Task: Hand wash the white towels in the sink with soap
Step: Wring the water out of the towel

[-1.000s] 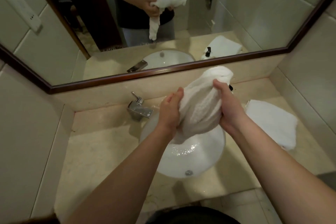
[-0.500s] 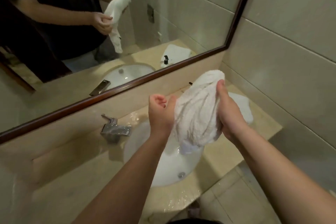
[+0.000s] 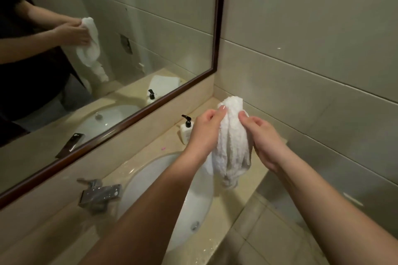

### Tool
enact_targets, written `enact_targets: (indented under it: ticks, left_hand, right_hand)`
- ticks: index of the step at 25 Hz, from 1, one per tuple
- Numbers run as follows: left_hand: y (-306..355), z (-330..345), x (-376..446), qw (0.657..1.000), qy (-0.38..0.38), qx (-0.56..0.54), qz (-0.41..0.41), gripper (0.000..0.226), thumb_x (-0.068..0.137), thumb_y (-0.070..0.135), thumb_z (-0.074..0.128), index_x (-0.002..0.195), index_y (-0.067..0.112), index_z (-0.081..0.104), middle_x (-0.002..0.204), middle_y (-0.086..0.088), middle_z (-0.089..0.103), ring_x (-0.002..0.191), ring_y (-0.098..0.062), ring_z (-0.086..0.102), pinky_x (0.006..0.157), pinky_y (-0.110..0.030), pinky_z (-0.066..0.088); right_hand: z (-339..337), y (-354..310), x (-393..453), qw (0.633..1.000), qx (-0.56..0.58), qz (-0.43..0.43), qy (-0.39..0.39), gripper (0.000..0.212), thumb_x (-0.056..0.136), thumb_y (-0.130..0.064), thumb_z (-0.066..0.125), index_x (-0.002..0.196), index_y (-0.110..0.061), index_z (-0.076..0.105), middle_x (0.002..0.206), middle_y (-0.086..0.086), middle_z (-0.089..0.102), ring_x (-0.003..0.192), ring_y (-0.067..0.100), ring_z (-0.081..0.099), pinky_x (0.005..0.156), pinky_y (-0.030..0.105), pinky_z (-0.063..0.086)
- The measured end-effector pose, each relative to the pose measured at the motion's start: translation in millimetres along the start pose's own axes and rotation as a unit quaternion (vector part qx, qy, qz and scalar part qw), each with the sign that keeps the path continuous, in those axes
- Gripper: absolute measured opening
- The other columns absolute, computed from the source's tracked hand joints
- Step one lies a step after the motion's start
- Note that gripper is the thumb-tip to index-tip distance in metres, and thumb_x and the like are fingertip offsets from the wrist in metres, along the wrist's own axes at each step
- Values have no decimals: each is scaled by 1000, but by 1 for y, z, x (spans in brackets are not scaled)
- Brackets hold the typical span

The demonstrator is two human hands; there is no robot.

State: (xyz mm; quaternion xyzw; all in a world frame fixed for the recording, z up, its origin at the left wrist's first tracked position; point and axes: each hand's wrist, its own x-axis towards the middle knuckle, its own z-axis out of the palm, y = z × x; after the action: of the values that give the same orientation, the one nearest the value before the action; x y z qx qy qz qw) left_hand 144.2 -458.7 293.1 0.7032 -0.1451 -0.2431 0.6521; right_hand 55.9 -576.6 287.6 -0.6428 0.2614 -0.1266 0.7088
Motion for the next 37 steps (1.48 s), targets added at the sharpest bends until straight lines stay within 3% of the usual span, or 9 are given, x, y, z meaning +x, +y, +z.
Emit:
enact_targets:
  ticks: [5, 9, 12, 15, 20, 23, 28, 34, 37]
  left_hand:
    - [8, 24, 24, 985, 42, -151, -77, 37, 94, 36, 51, 113, 9, 66, 110, -8, 69, 106, -27, 65, 96, -44, 52]
    - [17, 39, 36, 958, -81, -255, -104, 44, 91, 33, 61, 123, 2, 64, 119, -20, 69, 113, -35, 66, 98, -46, 51]
    - [23, 69, 35, 972, -34, -221, -65, 23, 91, 15, 64, 110, 1, 66, 107, -20, 72, 103, -37, 69, 94, -47, 51]
    - [28, 86, 33, 978, -19, -203, -43, 6, 91, 12, 62, 96, 9, 63, 96, -17, 68, 93, -32, 63, 88, -46, 49]
    - [35, 96, 37, 973, -22, -225, -53, 24, 95, 25, 64, 105, 3, 61, 97, -24, 66, 93, -34, 64, 87, -46, 51]
    - [38, 95, 43, 973, -24, -225, -47, 35, 99, 34, 59, 106, 1, 65, 95, -20, 70, 90, -30, 68, 87, -43, 54]
    - [43, 78, 59, 995, 19, -92, 22, 27, 89, 13, 71, 76, 18, 48, 71, 0, 54, 64, -14, 51, 55, -22, 42]
    - [52, 82, 79, 992, 118, 3, 33, 22, 93, 27, 65, 111, 16, 58, 103, -1, 67, 92, -16, 64, 80, -32, 51]
    - [54, 83, 85, 991, 131, -5, 31, 25, 89, 18, 67, 114, 12, 68, 101, -3, 72, 84, -10, 67, 71, -24, 51]
  right_hand:
    - [-42, -14, 15, 995, -2, -44, 89, 27, 88, -39, 70, 81, -14, 62, 80, 7, 67, 75, 21, 59, 72, 37, 46]
    - [-72, -27, 29, 985, -3, -102, 141, 21, 89, -29, 72, 78, -19, 57, 74, 1, 54, 68, 13, 49, 66, 30, 41]
    - [-72, -26, 35, 966, -35, -79, 243, 35, 78, -46, 77, 80, -20, 54, 70, -3, 49, 63, 13, 44, 62, 30, 38]
    - [-67, -29, 32, 983, 106, -8, 152, 42, 95, -50, 54, 75, -14, 63, 64, 1, 62, 60, 18, 55, 59, 29, 44]
    - [-81, -28, 40, 990, 43, -12, 135, 52, 92, -47, 63, 90, 5, 72, 71, 6, 70, 61, 14, 62, 60, 25, 46]
    - [-93, -27, 48, 982, 41, -63, 173, 36, 93, -41, 62, 81, -8, 68, 68, 4, 59, 66, 16, 51, 67, 31, 40]
    - [-138, -38, 50, 946, -6, -148, 290, 36, 93, -31, 63, 60, -17, 66, 56, -7, 54, 62, 12, 45, 62, 35, 41]
    - [-167, -46, 63, 940, -103, -155, 284, 37, 94, -31, 59, 65, -9, 66, 60, 2, 58, 62, 17, 54, 64, 38, 50]
    - [-175, -52, 75, 932, -100, -166, 305, 39, 94, -36, 52, 66, -9, 58, 63, 3, 53, 64, 18, 47, 65, 36, 45]
